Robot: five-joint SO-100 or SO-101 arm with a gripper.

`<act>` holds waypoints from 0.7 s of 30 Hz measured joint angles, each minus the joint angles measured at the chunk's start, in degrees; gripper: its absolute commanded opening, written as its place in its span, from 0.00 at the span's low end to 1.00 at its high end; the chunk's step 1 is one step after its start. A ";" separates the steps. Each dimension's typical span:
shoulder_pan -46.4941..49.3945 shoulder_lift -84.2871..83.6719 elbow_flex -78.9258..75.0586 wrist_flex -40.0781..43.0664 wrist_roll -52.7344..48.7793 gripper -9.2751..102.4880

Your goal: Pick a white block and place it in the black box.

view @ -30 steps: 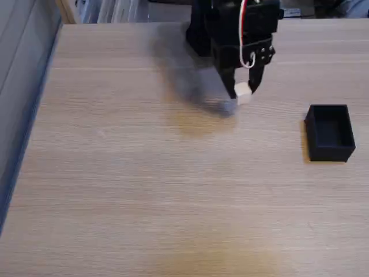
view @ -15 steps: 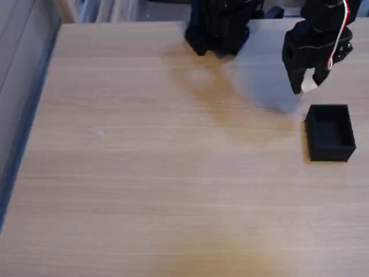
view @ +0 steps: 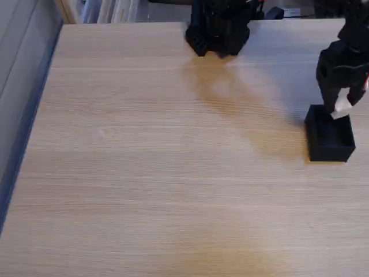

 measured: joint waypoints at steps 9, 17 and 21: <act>1.85 -1.05 -0.53 0.09 1.76 0.30; 5.45 4.13 4.92 -0.18 0.35 0.08; 9.49 14.85 17.49 -2.90 -1.93 0.08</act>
